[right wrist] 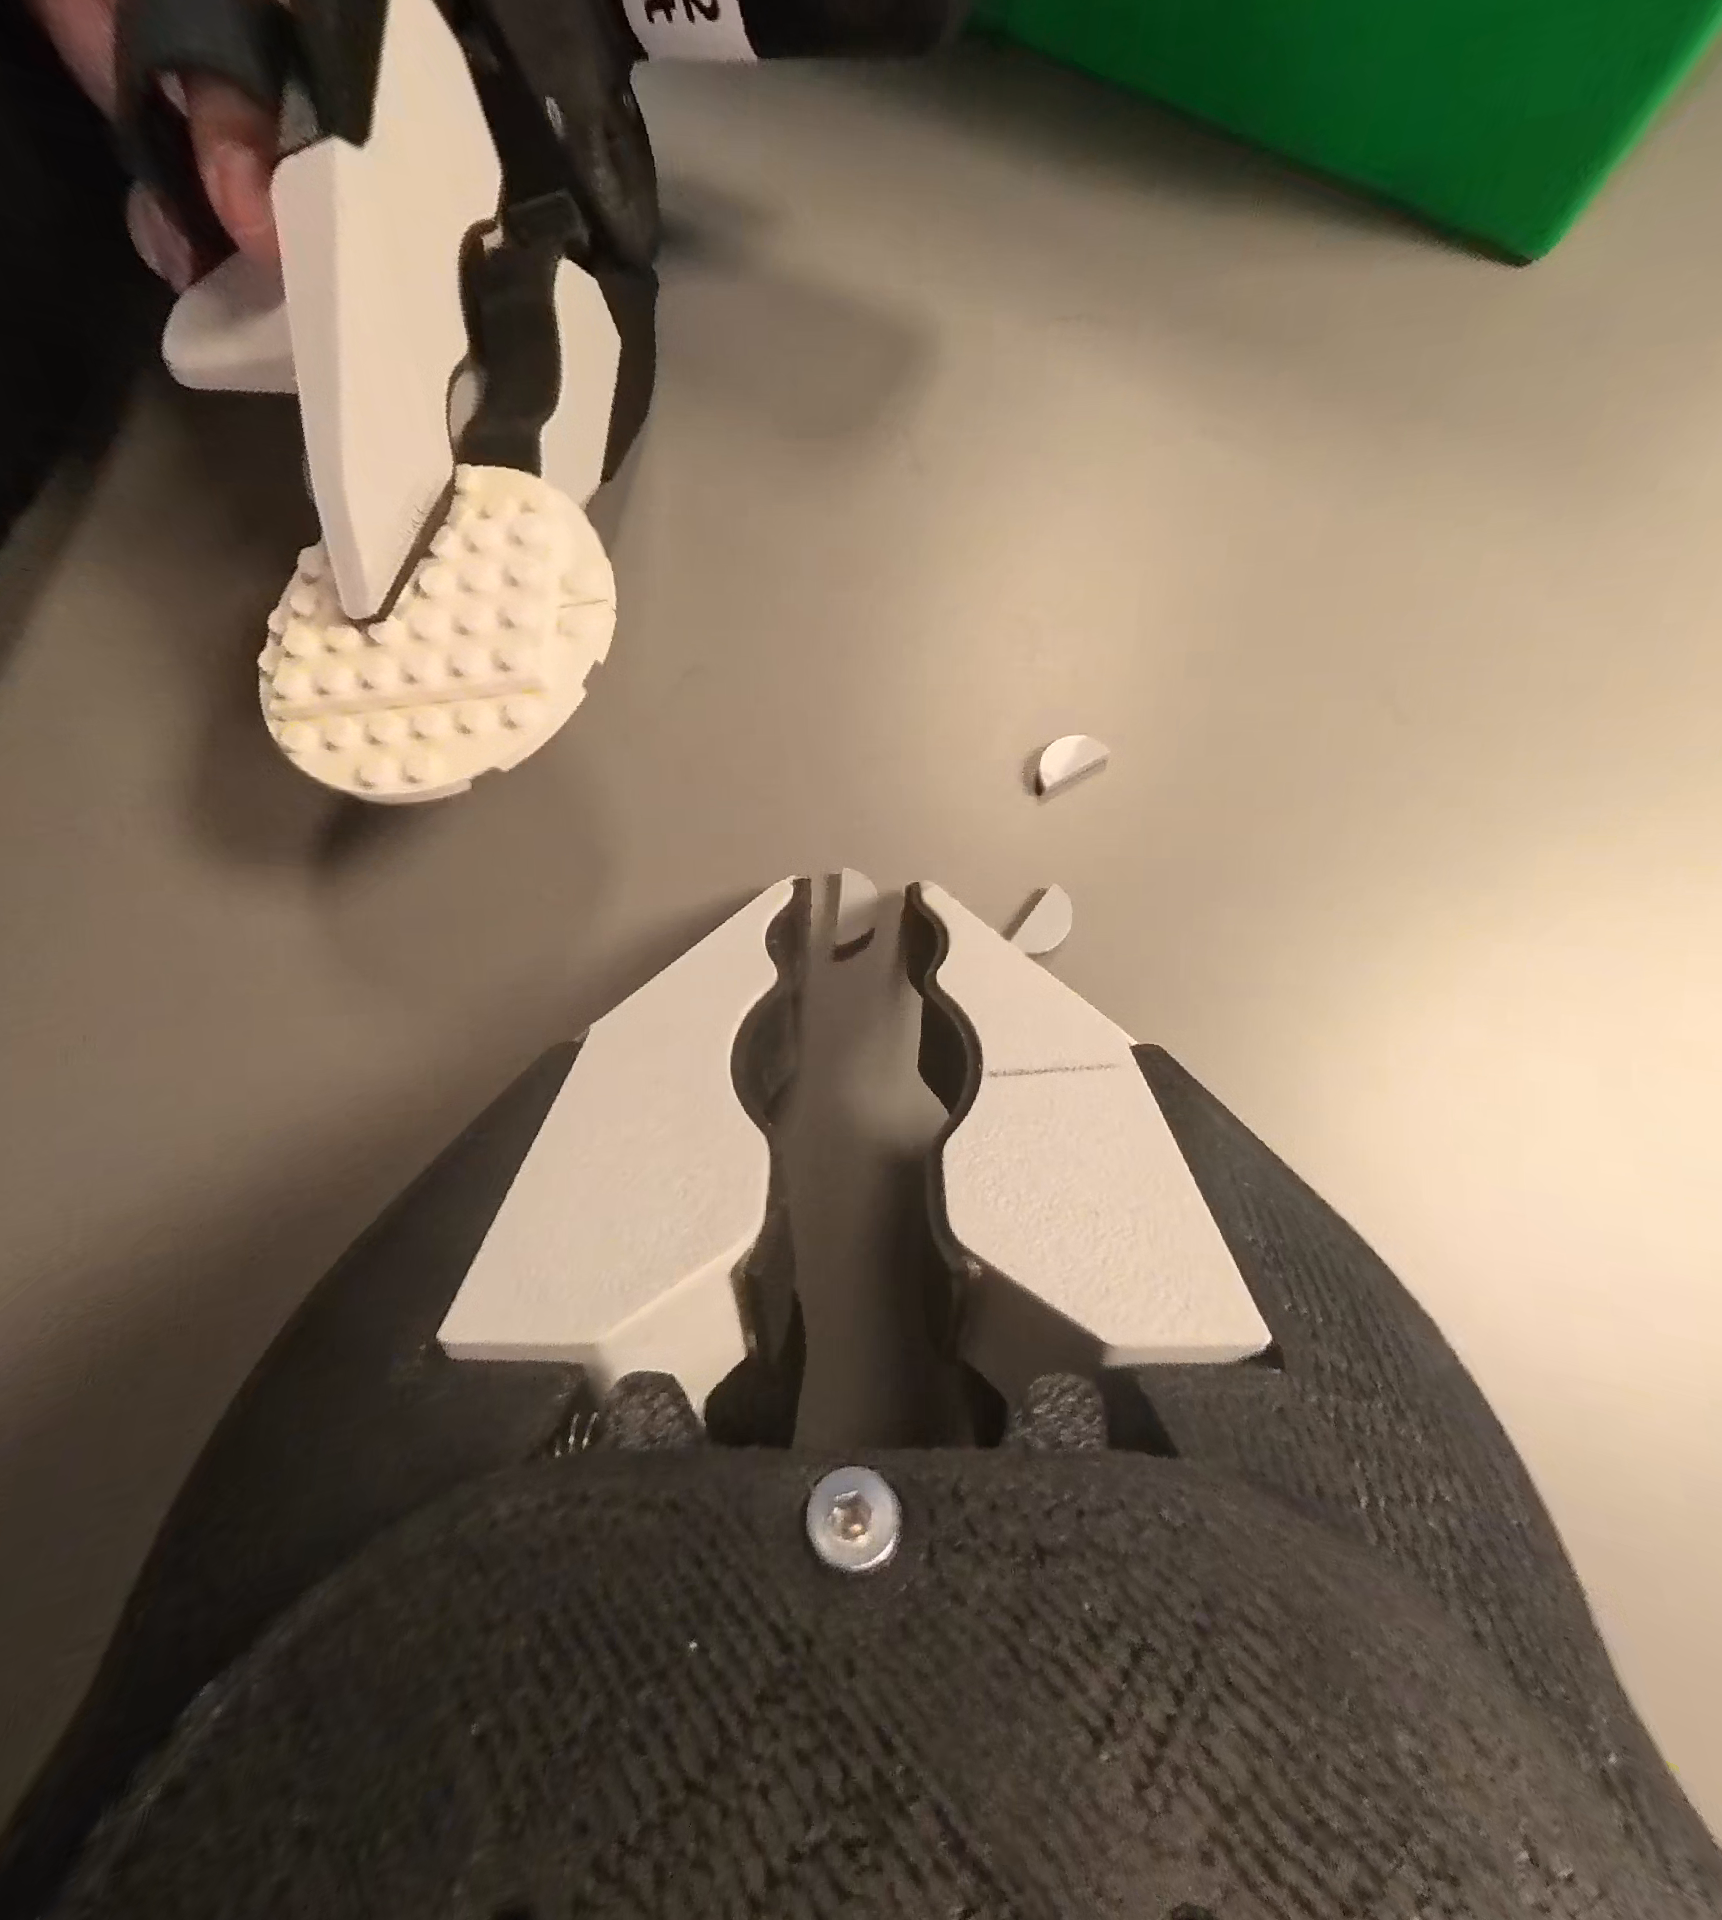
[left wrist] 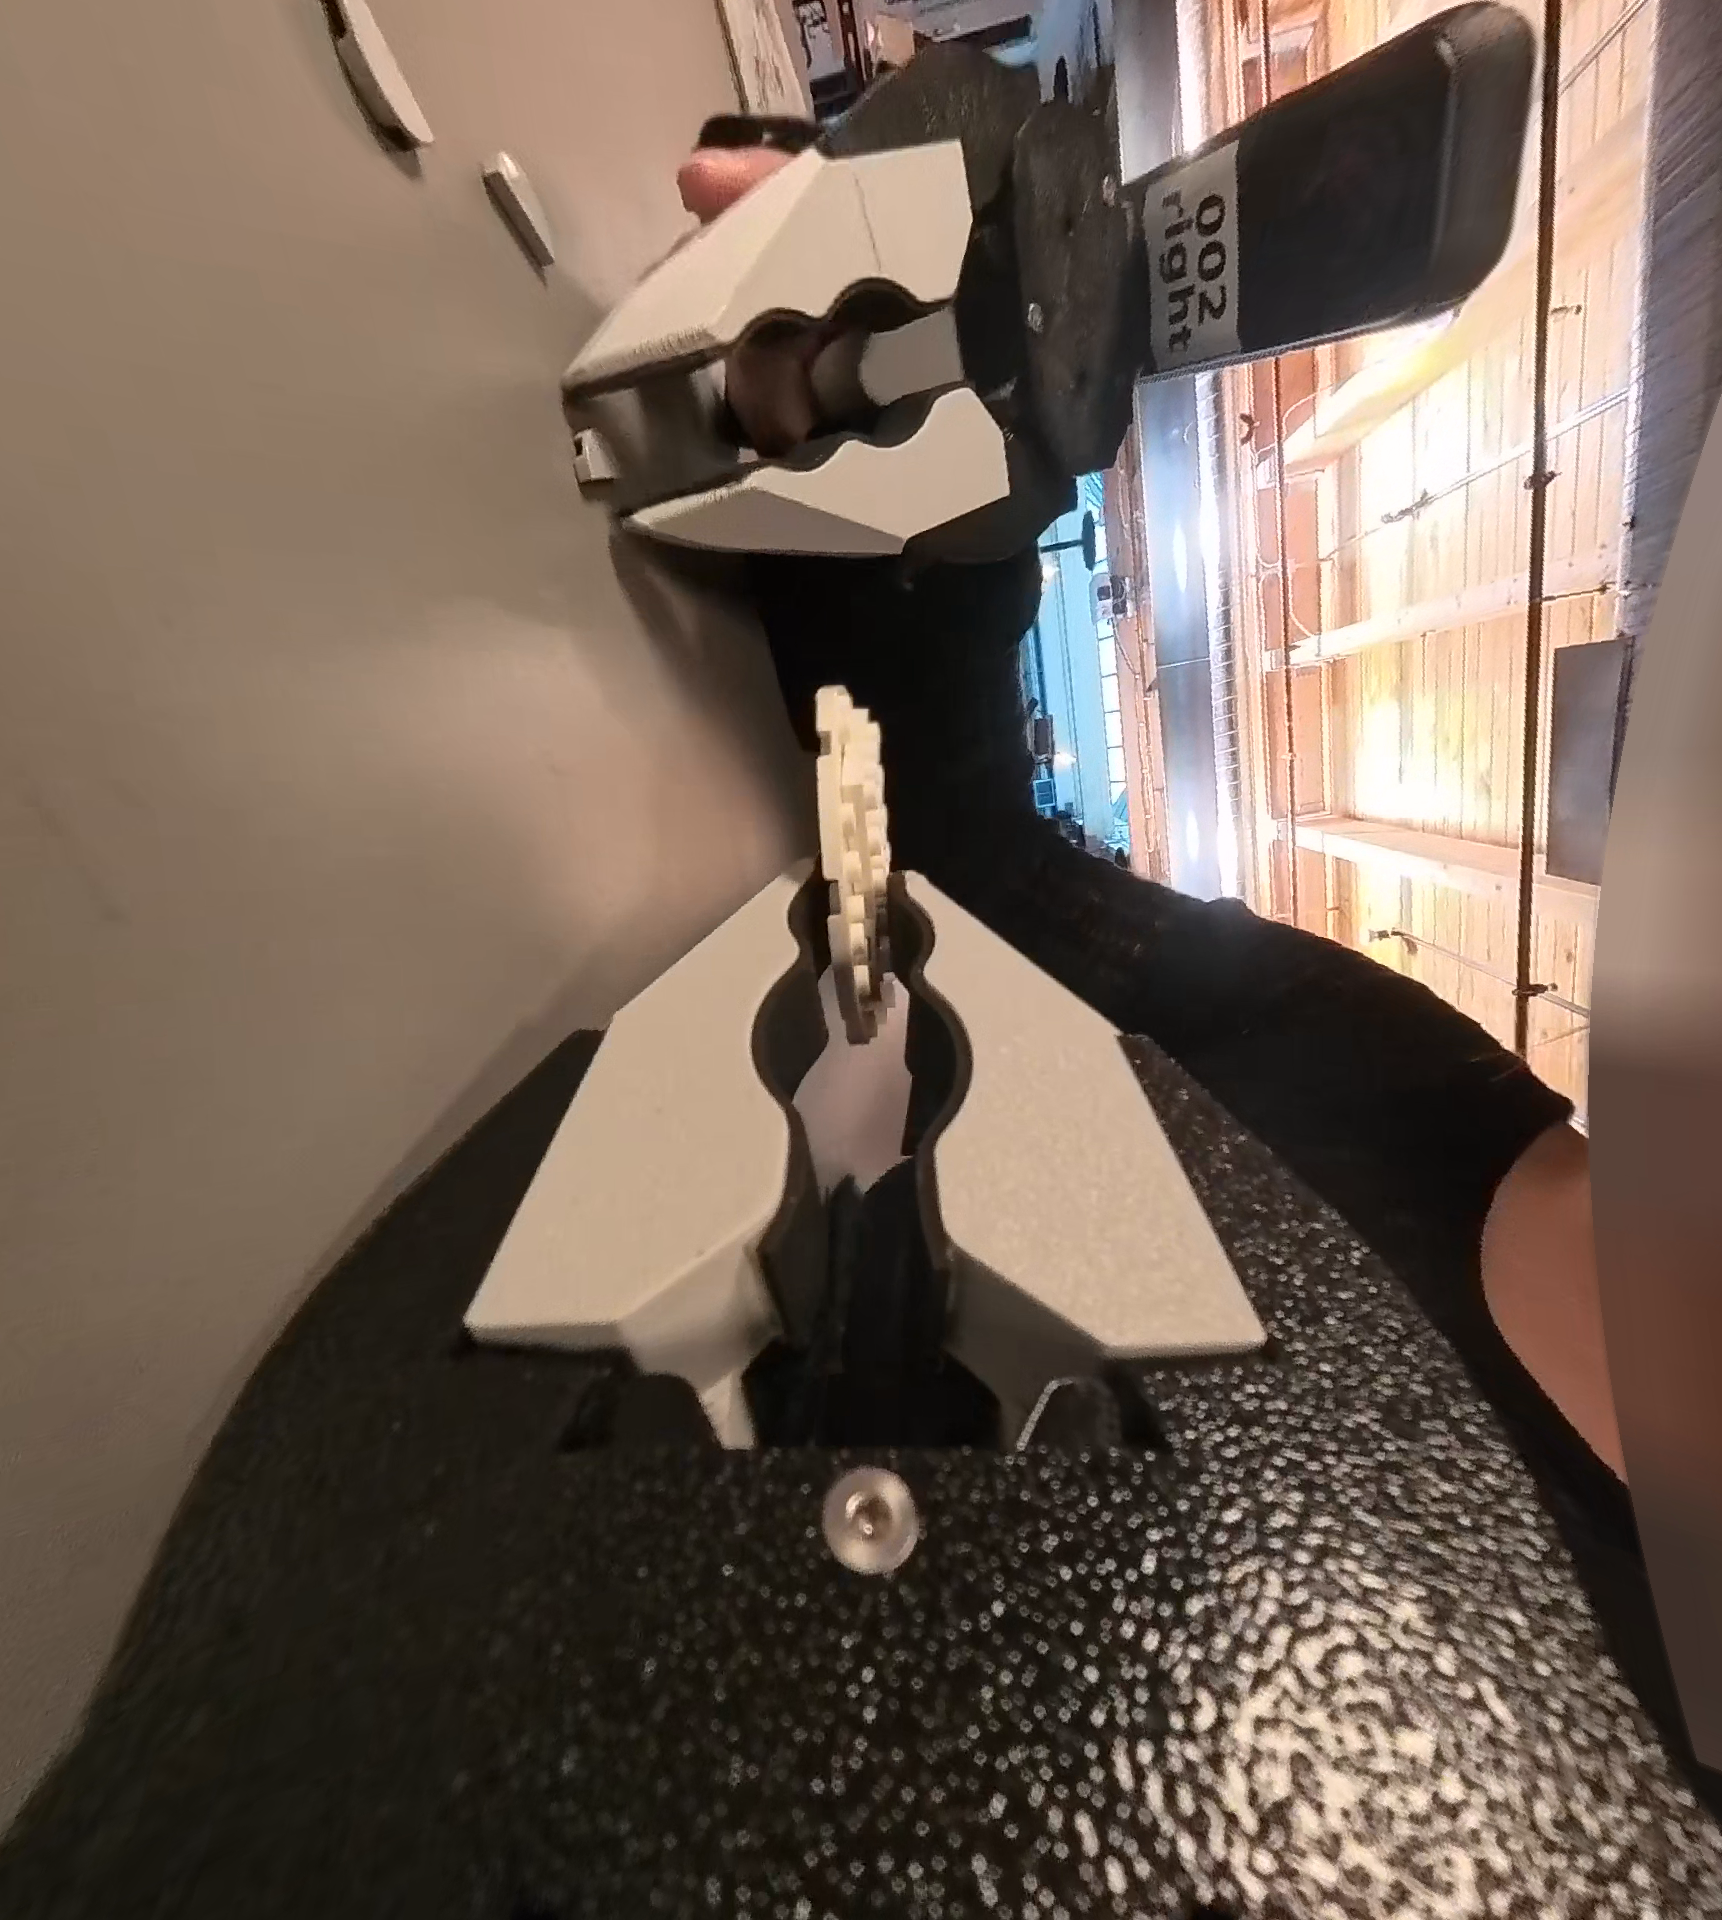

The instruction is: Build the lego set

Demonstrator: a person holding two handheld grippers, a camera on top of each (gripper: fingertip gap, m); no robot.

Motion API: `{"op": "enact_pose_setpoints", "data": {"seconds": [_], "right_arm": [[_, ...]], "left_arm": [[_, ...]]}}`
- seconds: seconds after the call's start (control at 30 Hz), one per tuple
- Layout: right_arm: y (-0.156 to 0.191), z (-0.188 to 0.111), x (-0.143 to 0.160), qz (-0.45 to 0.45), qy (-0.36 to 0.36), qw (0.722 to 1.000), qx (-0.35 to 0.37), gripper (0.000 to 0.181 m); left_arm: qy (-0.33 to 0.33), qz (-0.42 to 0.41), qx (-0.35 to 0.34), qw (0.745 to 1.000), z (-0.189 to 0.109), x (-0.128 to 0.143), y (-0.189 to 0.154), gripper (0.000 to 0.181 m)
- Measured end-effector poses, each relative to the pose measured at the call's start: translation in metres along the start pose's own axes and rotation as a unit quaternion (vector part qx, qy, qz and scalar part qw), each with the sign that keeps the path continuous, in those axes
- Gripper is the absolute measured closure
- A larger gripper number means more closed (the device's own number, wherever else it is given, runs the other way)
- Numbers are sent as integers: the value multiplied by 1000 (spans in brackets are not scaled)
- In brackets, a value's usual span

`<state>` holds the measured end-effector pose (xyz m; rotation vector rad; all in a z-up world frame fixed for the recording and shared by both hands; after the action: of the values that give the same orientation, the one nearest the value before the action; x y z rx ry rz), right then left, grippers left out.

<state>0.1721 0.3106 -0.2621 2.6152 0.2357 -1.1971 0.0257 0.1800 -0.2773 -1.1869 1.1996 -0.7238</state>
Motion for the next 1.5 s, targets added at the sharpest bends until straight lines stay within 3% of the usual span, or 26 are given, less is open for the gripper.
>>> {"op": "enact_pose_setpoints", "data": {"seconds": [0.23,0.37,0.57,0.73,1.5], "right_arm": [[2,0,0,9,-6,1000,25,176],[12,-15,-30,45,-108,993,-12,176],[35,-2,-41,0,-59,998,-29,176],[38,0,-44,9,-62,997,-44,176],[46,2,-51,-9,-25,1000,2,176]], "left_arm": [[-10,-6,10,1000,-1,-3,0,175],[-11,2,-7,1000,0,-3,1,175],[-16,-4,4,1000,-1,-3,0,175],[-19,-5,5,1000,-2,-4,1,175],[-27,13,0,1000,-3,-3,-1,175]]}}
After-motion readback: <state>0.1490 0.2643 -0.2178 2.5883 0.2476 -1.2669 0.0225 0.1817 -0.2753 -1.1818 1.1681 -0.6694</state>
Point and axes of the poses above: each gripper's, where its closed fingertips meet, z out along the fingers, x out of its underside, y = z × x across the jaws, the point moved 9 cm from there along -z, back along the fingers, and after that the axes turned 7 degrees about z, right-handed, at the moved point
